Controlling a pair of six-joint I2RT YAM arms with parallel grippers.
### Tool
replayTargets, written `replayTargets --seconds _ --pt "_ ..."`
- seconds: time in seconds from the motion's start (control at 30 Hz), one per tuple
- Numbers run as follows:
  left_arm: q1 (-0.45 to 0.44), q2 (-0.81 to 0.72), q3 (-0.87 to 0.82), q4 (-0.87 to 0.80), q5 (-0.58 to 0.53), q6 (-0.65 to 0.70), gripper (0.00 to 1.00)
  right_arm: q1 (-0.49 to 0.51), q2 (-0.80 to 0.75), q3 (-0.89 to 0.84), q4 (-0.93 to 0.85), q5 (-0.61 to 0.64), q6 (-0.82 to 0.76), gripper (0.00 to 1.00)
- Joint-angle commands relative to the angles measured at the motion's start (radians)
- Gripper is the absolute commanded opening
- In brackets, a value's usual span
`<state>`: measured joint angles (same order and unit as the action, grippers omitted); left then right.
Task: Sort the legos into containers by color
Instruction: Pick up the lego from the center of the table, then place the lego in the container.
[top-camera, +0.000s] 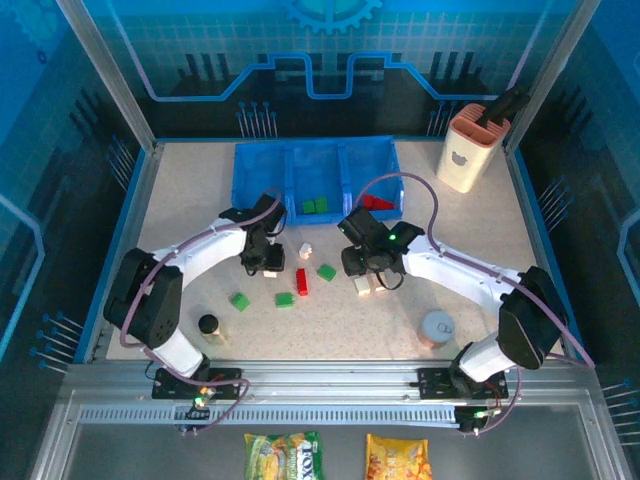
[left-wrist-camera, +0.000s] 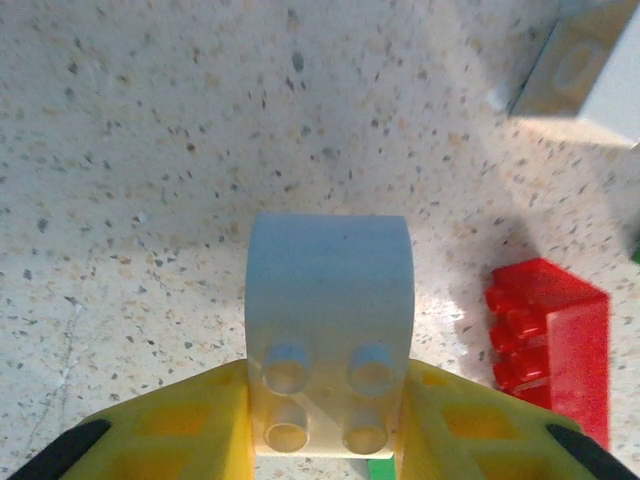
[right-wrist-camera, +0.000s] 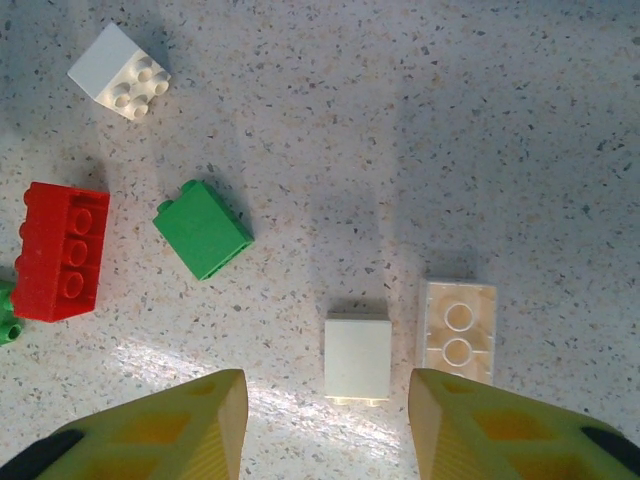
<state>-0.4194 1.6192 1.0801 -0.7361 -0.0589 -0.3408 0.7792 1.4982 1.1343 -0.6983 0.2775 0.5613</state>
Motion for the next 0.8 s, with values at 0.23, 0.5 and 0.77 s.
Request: replayTargets --seconds 0.23,0.5,0.77 --pt "0.122 -0.020 0.166 -0.052 0.083 0.014 0.35 0.014 -0.045 0.019 -0.055 0.052 -0.010 0.48" --pt "0.198 0.087 0.357 -0.100 0.080 0.062 0.35 0.008 -0.057 0.017 -0.080 0.073 -0.015 0.48" --pt "0.225 0.272 0.570 -0.142 0.027 0.096 0.36 0.006 -0.067 -0.002 -0.092 0.089 -0.012 0.48"
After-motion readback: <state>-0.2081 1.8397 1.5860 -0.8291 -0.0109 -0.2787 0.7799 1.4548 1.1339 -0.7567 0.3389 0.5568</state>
